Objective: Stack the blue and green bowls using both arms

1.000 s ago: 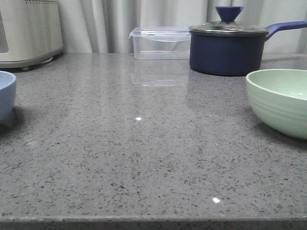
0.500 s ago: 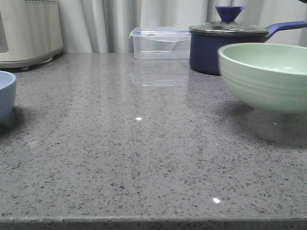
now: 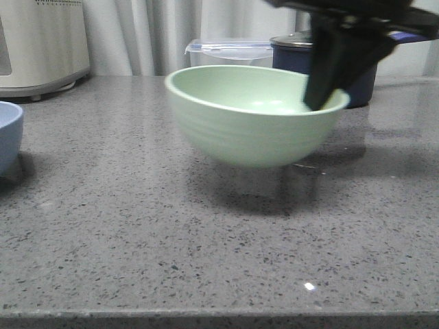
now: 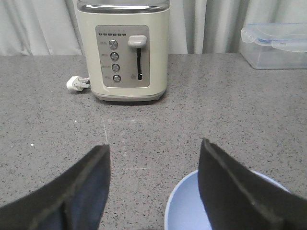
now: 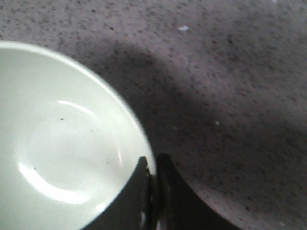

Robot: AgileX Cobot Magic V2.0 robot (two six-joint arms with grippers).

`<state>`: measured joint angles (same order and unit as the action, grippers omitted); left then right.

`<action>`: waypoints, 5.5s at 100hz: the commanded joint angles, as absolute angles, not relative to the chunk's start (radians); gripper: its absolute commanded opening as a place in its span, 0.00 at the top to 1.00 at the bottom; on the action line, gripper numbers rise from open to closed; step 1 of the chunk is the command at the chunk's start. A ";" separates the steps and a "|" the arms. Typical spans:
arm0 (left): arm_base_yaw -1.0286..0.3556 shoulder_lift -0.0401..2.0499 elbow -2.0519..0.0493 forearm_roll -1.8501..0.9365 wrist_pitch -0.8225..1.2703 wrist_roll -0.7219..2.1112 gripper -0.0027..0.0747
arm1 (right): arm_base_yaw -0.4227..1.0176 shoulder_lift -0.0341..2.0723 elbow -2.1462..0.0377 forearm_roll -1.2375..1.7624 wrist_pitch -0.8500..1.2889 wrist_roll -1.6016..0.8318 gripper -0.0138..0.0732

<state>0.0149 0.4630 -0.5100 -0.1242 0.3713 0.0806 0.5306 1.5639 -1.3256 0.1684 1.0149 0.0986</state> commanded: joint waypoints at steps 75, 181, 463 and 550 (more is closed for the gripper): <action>0.015 0.476 -0.546 -0.136 0.299 0.075 0.44 | 0.617 1.641 -1.470 0.181 0.985 0.079 0.58; 0.015 0.476 -0.546 -0.136 0.299 0.075 0.44 | 0.617 1.372 -1.105 0.148 0.817 0.079 0.92; 0.015 1.103 -0.766 -0.196 0.646 0.075 0.47 | 0.677 1.375 -1.019 0.207 0.629 0.060 0.92; -0.002 1.103 -0.844 -0.268 0.675 0.103 0.99 | 0.677 1.375 -1.019 0.207 0.629 0.060 0.92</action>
<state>0.0149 1.1150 -0.7731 -0.2230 0.7041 0.0828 0.6735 1.4072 -0.9986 0.1961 0.6658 0.0668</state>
